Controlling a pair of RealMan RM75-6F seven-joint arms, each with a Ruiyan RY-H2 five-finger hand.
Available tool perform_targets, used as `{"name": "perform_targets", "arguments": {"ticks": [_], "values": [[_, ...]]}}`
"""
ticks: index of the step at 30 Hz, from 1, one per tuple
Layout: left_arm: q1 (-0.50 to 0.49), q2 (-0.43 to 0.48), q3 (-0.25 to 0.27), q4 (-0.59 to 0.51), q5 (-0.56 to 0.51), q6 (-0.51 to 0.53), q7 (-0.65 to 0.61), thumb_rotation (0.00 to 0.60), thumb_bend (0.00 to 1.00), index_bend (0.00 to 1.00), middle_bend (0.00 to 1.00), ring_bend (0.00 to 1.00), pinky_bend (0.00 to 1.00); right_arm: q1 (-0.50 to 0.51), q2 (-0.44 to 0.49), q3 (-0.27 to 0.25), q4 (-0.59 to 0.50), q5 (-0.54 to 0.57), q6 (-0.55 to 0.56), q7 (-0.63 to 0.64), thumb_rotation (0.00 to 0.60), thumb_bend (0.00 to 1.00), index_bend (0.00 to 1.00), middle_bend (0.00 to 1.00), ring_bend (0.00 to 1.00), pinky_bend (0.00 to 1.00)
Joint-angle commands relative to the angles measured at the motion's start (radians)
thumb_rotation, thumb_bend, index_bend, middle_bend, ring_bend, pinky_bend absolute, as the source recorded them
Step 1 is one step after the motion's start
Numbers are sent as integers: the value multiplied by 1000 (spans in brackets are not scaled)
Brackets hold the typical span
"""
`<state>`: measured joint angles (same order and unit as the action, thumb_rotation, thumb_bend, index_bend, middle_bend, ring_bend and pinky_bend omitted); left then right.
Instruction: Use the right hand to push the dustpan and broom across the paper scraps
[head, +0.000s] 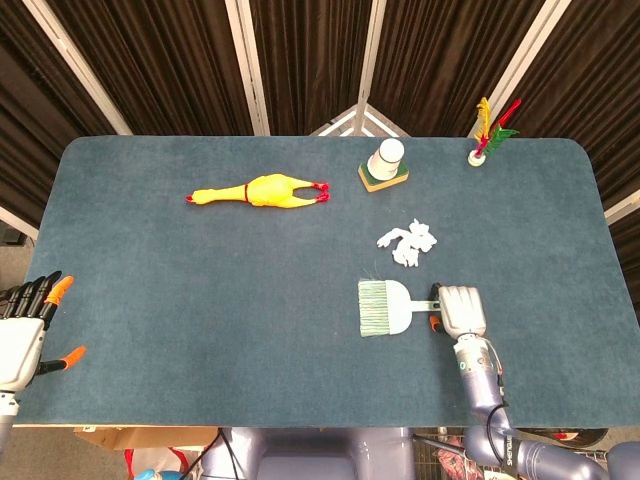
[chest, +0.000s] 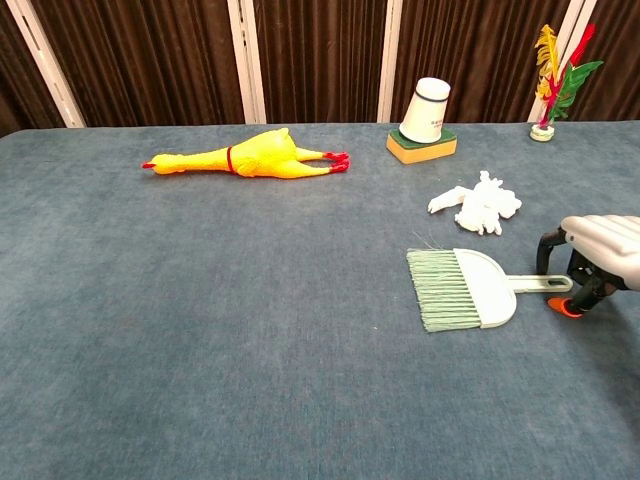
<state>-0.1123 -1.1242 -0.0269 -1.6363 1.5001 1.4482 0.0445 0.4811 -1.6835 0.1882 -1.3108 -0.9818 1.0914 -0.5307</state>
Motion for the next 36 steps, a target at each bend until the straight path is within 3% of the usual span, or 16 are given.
{"name": "perform_targets", "arguments": {"ticks": [1, 4, 12, 28, 36], "values": [[0, 0, 0, 0, 0, 0, 0, 600, 0, 0, 0, 0, 0, 1, -1, -3, 2, -1, 1, -1, 600, 430, 533, 949, 960, 830], [0, 0, 0, 0, -1, -1, 0, 600, 0, 0, 0, 0, 0, 1, -2, -4, 3, -3, 3, 1, 600, 483, 606, 949, 960, 830], [-1, 0, 0, -1, -2, -2, 1, 600, 0, 0, 0, 0, 0, 0, 24, -4, -27, -25, 20, 11, 600, 509, 709, 949, 960, 830], [-4, 3, 0, -2, -8, -11, -2, 600, 0, 0, 0, 0, 0, 27, 163, 44, -207, -32, 58, -41, 600, 582, 741, 952, 960, 830], [-5, 5, 1, -4, -8, -15, -11, 600, 0, 0, 0, 0, 0, 67, 142, 73, -186, -27, 57, -40, 600, 581, 742, 952, 960, 830]]}}
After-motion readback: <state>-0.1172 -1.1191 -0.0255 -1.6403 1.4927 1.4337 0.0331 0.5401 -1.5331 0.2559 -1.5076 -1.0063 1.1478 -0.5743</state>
